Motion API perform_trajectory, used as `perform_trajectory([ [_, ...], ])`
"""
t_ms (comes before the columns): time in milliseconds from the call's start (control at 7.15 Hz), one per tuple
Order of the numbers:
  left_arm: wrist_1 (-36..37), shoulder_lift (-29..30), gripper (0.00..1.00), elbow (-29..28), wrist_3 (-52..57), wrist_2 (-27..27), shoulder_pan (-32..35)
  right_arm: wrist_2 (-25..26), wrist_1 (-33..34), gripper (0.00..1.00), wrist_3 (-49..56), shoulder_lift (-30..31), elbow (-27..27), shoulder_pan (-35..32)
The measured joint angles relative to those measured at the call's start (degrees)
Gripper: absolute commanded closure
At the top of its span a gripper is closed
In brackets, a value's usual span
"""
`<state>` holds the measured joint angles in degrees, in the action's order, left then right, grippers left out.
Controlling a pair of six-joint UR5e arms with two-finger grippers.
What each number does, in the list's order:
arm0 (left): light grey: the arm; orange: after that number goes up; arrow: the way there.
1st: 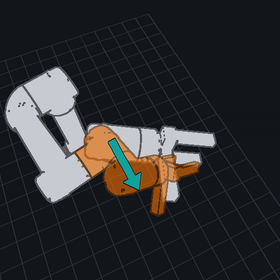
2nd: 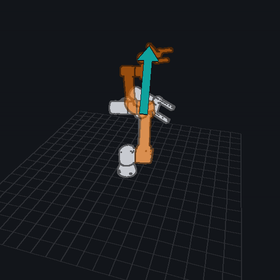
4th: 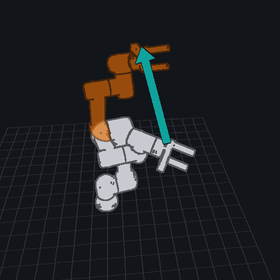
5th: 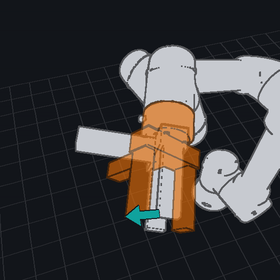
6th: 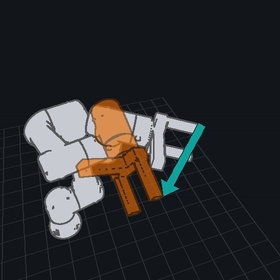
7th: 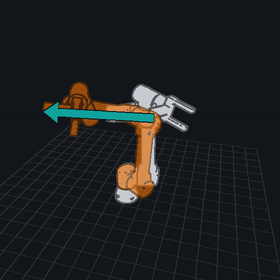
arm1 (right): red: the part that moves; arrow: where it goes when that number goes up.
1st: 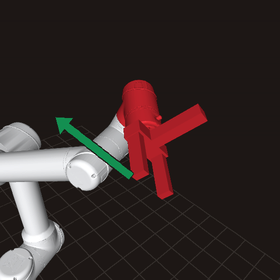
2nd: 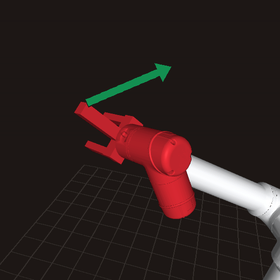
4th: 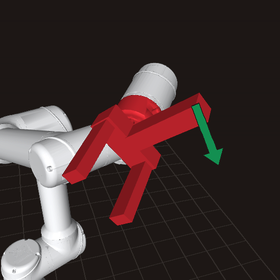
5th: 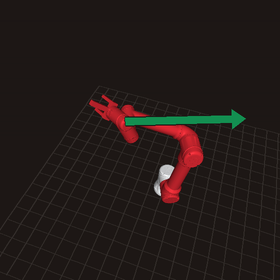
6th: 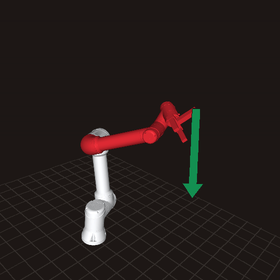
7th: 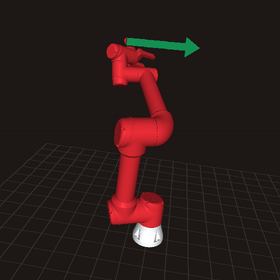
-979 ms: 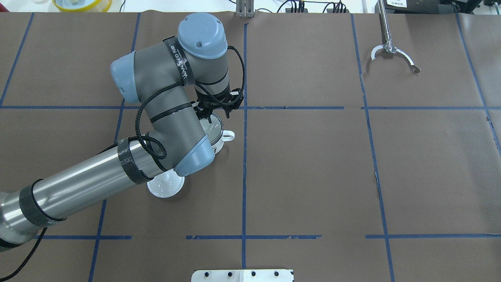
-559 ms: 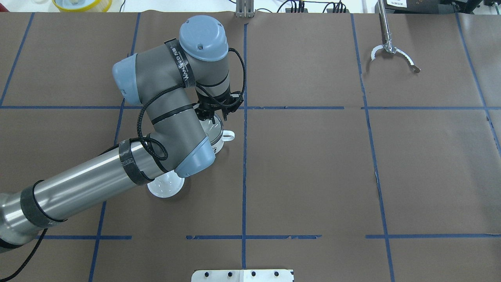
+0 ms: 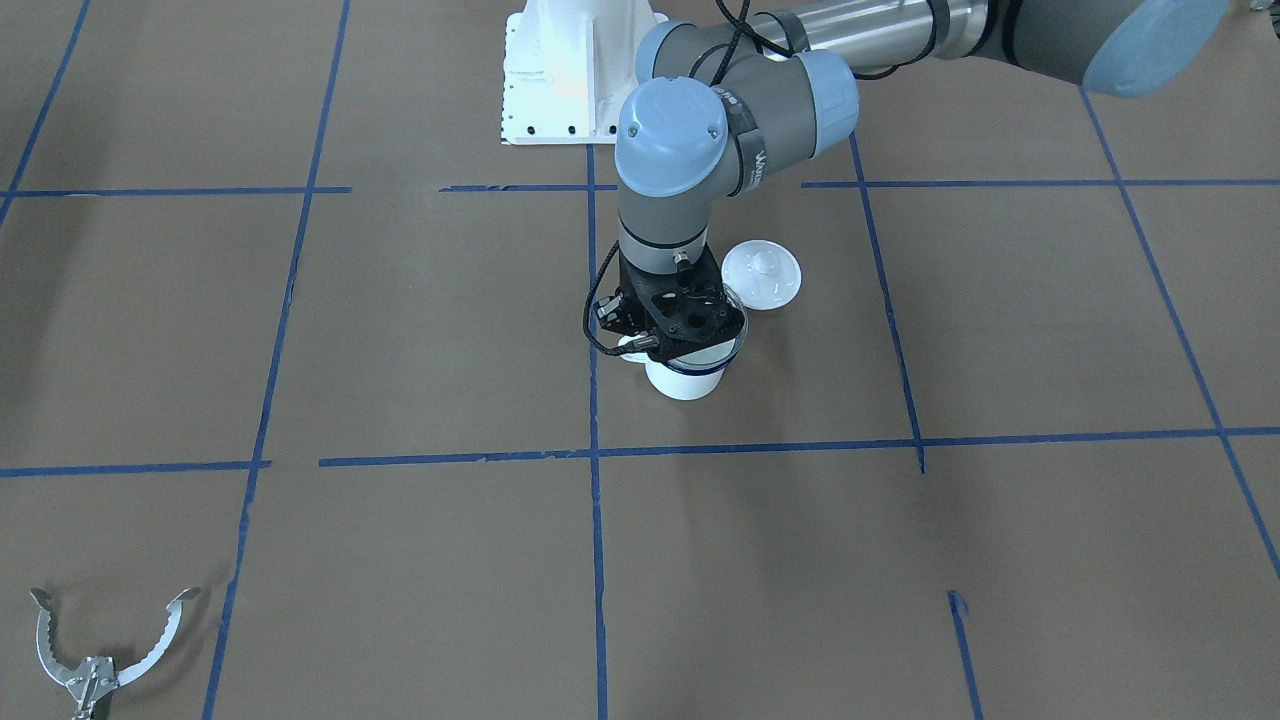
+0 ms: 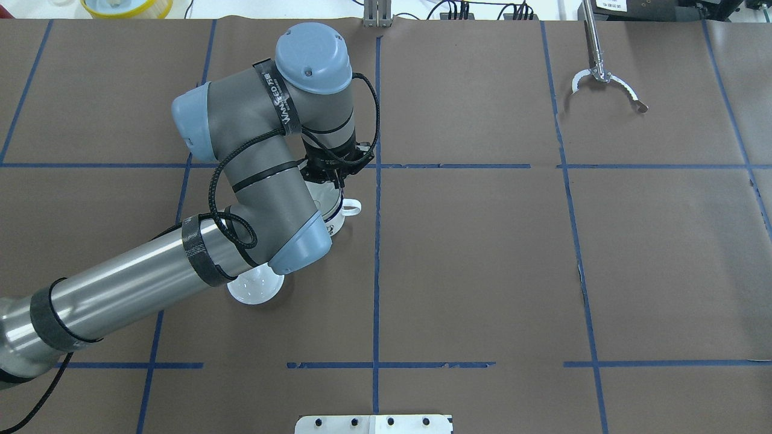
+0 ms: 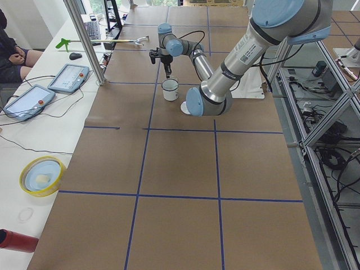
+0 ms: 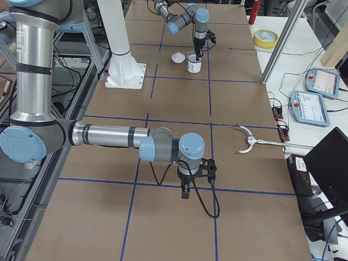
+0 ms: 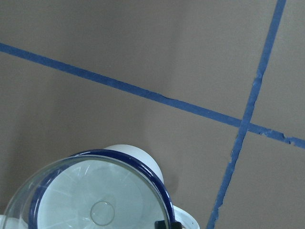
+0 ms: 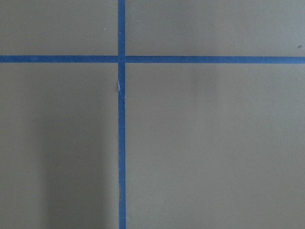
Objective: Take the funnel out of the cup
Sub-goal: 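Lift the funnel out of the mug with the left gripper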
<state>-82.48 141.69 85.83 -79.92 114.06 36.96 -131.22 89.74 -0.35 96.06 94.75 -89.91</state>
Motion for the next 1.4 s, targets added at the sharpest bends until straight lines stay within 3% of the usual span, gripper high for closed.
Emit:
perform_trajectory([
  [280,2.8,0.1,1.0,4.5,0.4,0.0,0.3,0.0,0.0,0.0,0.0,0.0,0.0,0.0],
  [559,9.3,0.2,1.0,13.2,0.8,-0.4,2.5,0.0,0.0,0.0,0.0,0.0,0.0,0.0],
  [839,10.1,0.1,1.0,17.8,-3.9,-5.3,5.6,0.0,0.0,0.0,0.0,0.0,0.0,0.0],
  [1119,1.8,-1.5,1.0,16.4,-18.1,-13.4,7.4,0.0,0.0,0.0,0.0,0.0,0.0,0.0],
  [1399,-12.5,-3.0,1.0,8.7,-31.9,-22.3,8.6,0.0,0.0,0.0,0.0,0.0,0.0,0.0],
])
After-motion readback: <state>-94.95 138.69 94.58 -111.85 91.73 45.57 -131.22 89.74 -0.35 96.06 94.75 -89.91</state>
